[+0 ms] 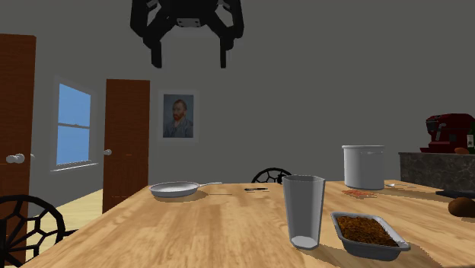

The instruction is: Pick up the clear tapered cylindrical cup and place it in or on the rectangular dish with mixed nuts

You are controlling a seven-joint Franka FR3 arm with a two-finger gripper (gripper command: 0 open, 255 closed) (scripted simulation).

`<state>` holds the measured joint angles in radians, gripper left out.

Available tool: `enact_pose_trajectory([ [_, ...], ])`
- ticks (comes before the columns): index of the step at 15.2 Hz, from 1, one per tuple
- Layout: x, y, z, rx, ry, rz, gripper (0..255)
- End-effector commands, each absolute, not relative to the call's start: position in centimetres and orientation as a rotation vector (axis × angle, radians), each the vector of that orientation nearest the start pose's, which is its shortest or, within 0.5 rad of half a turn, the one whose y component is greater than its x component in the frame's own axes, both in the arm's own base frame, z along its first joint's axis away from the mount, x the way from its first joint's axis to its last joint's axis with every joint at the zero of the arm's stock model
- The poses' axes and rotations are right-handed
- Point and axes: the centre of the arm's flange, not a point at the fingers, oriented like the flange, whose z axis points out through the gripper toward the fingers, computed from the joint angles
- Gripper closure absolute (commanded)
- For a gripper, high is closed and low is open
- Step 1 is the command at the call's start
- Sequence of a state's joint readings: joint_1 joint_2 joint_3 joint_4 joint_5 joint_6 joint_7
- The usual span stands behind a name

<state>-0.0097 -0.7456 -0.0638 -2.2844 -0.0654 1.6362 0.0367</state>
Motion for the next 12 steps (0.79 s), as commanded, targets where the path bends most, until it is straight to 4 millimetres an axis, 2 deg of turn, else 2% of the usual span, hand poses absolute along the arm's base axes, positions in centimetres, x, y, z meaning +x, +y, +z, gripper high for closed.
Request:
enact_pose_trajectory([
  [1,32.4,-3.7,61.7,-3.158,0.149,-0.152,0],
  [12,41.4,-12.0,54.0,-3.197,0.107,-0.115,0],
])
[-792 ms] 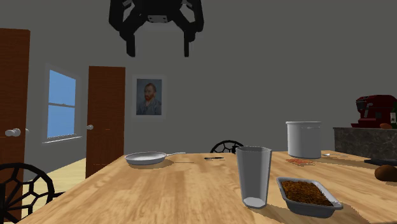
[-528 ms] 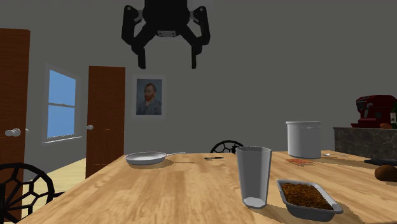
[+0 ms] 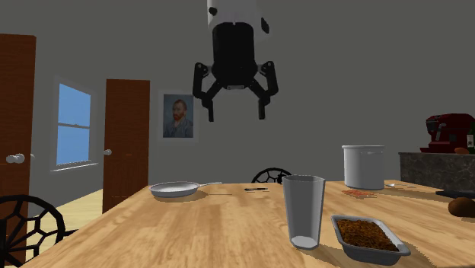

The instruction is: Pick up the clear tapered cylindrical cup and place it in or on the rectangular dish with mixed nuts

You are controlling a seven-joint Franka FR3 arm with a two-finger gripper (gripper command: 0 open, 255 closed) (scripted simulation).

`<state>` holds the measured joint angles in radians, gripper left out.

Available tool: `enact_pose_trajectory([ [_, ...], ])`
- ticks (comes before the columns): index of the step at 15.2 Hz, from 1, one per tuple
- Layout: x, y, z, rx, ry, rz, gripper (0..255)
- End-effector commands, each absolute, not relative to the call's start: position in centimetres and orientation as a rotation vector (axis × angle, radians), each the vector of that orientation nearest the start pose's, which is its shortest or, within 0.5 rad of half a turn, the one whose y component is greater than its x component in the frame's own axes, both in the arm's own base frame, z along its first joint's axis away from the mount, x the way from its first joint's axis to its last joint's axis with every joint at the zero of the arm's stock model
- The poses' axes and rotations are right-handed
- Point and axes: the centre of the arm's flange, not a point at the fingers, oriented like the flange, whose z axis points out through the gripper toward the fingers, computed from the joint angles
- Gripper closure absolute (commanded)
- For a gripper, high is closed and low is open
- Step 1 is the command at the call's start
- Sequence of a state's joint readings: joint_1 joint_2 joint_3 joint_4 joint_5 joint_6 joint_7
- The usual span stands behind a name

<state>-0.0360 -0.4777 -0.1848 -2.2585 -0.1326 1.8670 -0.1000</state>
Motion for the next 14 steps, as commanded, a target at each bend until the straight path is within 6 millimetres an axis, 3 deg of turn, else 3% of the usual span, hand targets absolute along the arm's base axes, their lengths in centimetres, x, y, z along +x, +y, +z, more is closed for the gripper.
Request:
enact_pose_trajectory([
  [1,42.2,-12.8,53.3,-3.201,0.104,-0.112,0],
  [14,52.8,-22.6,44.3,-3.246,0.053,-0.067,0],
])
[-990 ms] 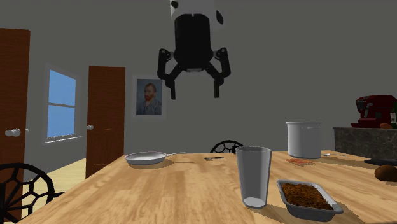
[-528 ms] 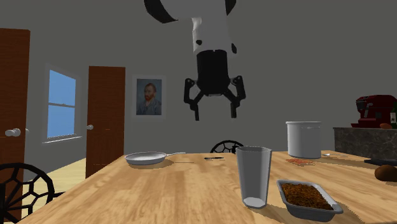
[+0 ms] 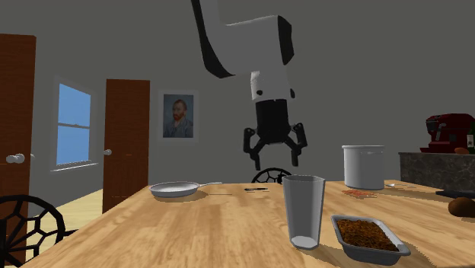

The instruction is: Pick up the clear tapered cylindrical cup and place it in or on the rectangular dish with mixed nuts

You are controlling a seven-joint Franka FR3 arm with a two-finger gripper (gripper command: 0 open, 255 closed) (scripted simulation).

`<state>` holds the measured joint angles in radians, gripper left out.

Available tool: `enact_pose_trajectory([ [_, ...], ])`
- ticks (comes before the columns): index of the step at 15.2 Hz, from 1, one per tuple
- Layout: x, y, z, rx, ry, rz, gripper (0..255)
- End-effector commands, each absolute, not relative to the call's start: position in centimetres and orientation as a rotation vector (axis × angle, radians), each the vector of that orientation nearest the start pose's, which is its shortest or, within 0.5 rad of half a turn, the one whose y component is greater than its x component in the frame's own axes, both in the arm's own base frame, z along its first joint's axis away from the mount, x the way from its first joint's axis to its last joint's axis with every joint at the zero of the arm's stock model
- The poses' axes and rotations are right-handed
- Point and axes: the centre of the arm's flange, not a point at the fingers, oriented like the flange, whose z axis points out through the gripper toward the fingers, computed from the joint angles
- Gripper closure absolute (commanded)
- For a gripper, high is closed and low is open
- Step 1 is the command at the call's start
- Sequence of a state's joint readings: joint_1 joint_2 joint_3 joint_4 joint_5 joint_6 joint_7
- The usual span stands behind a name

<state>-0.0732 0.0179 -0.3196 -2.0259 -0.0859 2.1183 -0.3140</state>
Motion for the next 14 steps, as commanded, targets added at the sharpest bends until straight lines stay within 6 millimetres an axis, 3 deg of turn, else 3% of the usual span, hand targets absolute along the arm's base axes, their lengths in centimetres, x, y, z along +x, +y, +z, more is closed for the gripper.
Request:
enact_pose_trajectory([
  [1,53.6,-23.4,43.6,-3.250,0.049,-0.063,0],
  [4,55.5,-25.2,42.0,-3.258,0.040,-0.055,0],
  [11,55.6,-25.6,38.0,-3.258,0.040,-0.055,0],
  [14,55.6,-25.6,38.0,-3.258,0.040,-0.055,0],
])
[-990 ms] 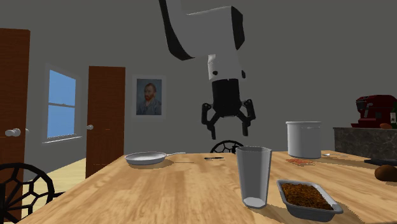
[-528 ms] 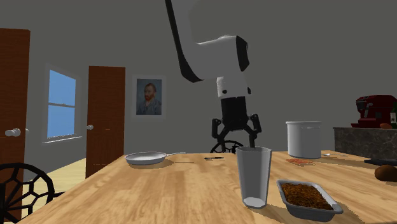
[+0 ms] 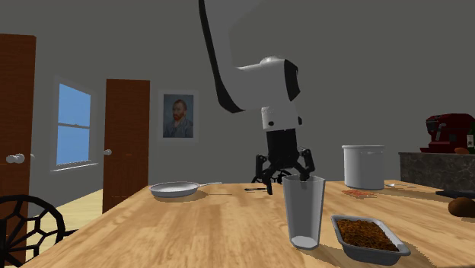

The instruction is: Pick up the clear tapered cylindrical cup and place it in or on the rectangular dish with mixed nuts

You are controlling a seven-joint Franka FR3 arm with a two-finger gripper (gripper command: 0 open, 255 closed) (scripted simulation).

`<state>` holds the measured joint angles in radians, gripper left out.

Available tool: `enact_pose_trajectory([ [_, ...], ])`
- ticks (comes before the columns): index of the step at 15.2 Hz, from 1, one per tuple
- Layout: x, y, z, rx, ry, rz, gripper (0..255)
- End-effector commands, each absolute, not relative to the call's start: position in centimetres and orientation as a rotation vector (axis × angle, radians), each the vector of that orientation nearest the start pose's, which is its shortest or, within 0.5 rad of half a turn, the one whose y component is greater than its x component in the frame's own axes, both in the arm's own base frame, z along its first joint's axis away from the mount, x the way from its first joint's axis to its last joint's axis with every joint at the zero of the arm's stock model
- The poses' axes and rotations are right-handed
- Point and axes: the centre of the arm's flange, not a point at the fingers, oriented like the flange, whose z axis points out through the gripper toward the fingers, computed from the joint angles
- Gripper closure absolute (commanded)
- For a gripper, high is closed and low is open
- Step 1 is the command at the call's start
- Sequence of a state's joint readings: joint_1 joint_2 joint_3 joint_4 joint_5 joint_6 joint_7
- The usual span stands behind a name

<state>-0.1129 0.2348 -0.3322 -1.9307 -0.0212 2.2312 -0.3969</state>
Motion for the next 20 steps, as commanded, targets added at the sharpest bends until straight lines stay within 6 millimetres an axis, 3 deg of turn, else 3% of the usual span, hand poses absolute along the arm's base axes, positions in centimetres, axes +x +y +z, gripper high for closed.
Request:
enact_pose_trajectory([
  [1,55.6,-25.6,38.0,-3.258,0.040,-0.055,0],
  [5,55.6,-25.6,38.0,-3.258,0.040,-0.055,0],
  [6,55.6,-25.6,38.0,-3.258,0.040,-0.055,255],
  [15,55.6,-25.6,38.0,-3.258,0.040,-0.055,255],
  [20,55.6,-25.6,40.6,-3.258,0.040,-0.055,255],
])
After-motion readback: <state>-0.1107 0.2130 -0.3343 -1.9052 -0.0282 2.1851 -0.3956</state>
